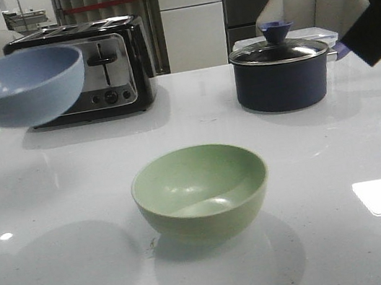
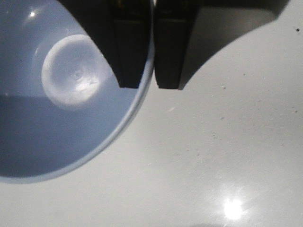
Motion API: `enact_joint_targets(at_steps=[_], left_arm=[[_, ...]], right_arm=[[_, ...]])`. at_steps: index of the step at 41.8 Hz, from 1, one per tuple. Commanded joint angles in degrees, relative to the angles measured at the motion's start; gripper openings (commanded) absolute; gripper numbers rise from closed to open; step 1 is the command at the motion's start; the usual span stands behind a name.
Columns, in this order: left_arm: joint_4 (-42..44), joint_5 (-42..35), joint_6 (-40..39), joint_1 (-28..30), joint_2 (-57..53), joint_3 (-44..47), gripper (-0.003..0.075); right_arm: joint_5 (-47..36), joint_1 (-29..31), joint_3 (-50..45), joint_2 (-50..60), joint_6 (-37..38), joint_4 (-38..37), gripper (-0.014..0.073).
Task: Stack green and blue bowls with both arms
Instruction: 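Lift the blue bowl and lower it into the green bowl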
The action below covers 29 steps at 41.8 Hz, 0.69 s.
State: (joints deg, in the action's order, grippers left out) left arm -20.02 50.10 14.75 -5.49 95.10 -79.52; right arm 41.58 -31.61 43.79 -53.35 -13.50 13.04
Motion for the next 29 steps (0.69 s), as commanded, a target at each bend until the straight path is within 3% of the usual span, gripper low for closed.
enact_joint_targets(at_steps=[1,9,19,29], left_arm=[[-4.09,-0.87,1.51,-2.38,-5.52,-1.72,0.0093],[-2.26,2.73,1.51,-11.39,-5.73,-4.53,0.0094],[-0.18,2.03,1.29,-22.18,-0.94,-5.80,0.0094],[-0.03,0.06,1.28,-25.29,5.08,-5.80,0.0093]], right_arm=[[-3.20,0.04,1.49,0.93,-0.57,0.10,0.0456],[-3.20,0.04,1.49,0.93,-0.57,0.10,0.0456],[-3.20,0.04,1.49,0.93,-0.57,0.10,0.0456],[-3.20,0.04,1.49,0.93,-0.57,0.10,0.0456]])
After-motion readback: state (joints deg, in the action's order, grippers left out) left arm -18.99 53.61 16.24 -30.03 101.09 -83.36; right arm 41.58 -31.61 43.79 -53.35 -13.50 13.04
